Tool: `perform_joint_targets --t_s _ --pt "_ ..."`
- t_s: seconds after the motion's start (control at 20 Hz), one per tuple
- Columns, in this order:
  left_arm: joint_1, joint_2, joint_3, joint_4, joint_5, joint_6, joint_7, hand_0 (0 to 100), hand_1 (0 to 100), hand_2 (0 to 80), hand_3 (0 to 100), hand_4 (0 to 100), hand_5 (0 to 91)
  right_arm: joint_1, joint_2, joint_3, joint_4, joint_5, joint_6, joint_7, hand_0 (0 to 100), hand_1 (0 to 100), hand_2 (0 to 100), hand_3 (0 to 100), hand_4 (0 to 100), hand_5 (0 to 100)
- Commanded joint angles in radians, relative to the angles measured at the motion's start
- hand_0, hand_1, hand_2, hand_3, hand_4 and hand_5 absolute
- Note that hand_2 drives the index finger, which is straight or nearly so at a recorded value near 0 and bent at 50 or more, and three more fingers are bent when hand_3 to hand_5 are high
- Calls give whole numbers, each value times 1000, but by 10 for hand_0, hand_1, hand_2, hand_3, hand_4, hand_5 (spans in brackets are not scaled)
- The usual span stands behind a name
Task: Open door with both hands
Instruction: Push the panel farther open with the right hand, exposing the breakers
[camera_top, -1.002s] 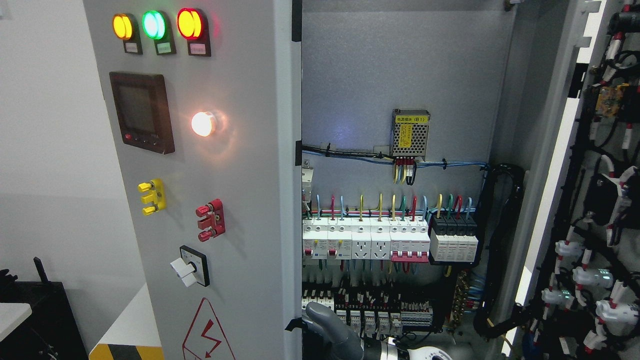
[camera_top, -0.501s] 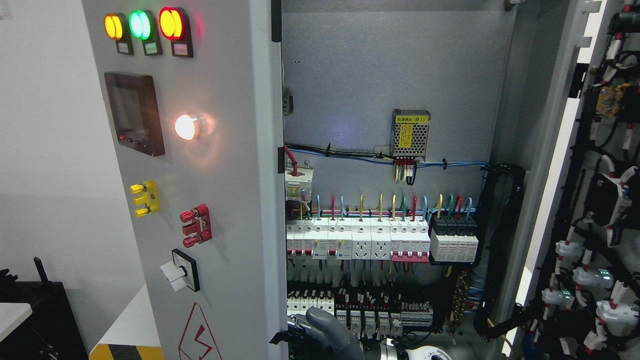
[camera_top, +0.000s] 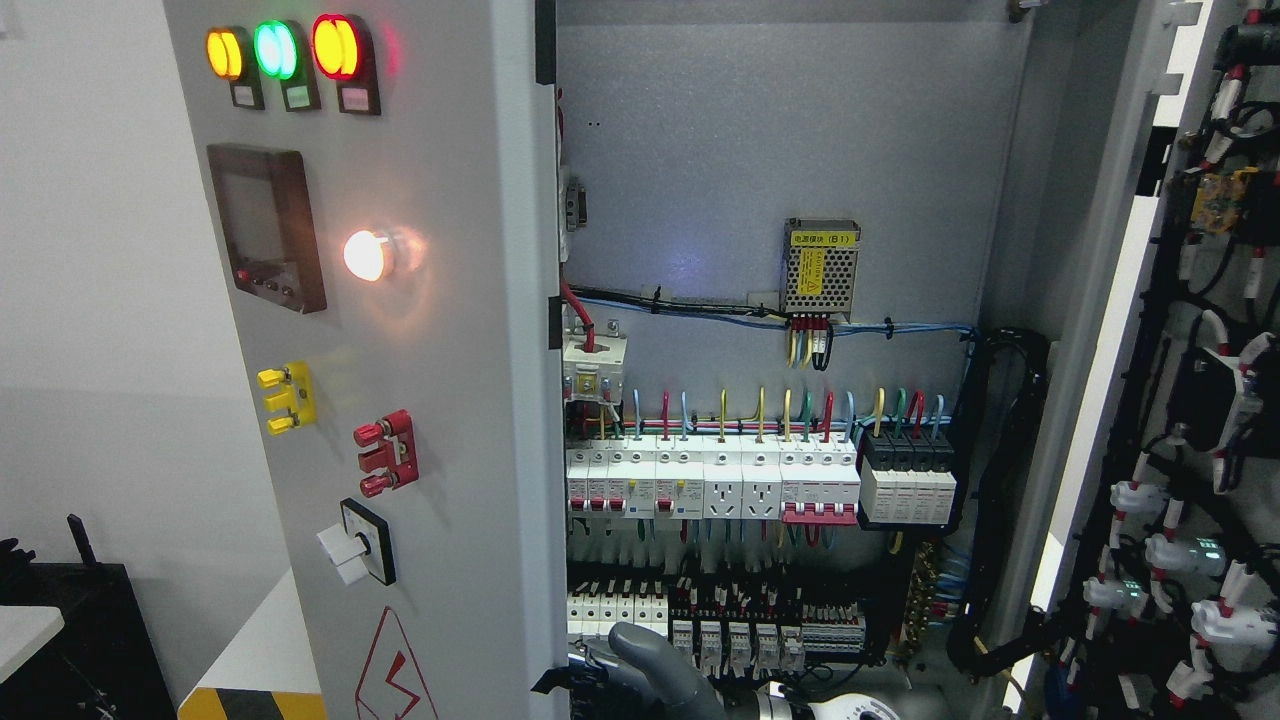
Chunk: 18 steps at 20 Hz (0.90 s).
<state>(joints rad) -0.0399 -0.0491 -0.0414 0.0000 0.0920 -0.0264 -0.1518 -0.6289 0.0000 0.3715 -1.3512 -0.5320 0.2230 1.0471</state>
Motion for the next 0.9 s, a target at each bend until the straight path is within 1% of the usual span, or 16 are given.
perform_joint_targets --t_s 0.0,0.25,0.3,0.5,0.7,0.85 --pt "0 0 0 23 0 0 0 120 389 0 0 0 0 -17 25 7 3 0 13 1 49 0 0 0 0 0" --pt "0 0 0 23 0 0 0 120 389 0 0 0 0 -21 26 9 7 0 16 1 49 0 0 0 0 0" --pt "0 0 0 23 0 0 0 120 389 0 0 0 0 -23 28 9 6 -2 25 1 49 0 0 0 0 0" --pt "0 0 0 23 0 0 0 120 389 0 0 0 0 -28 41 7 7 -2 36 7 49 0 0 0 0 0" --pt "0 0 0 23 0 0 0 120 389 0 0 0 0 -29 63 9 9 -2 36 5 49 0 0 0 0 0" --pt "0 0 0 23 0 0 0 120 389 0 0 0 0 -29 66 9 7 -2 36 5 49 0 0 0 0 0"
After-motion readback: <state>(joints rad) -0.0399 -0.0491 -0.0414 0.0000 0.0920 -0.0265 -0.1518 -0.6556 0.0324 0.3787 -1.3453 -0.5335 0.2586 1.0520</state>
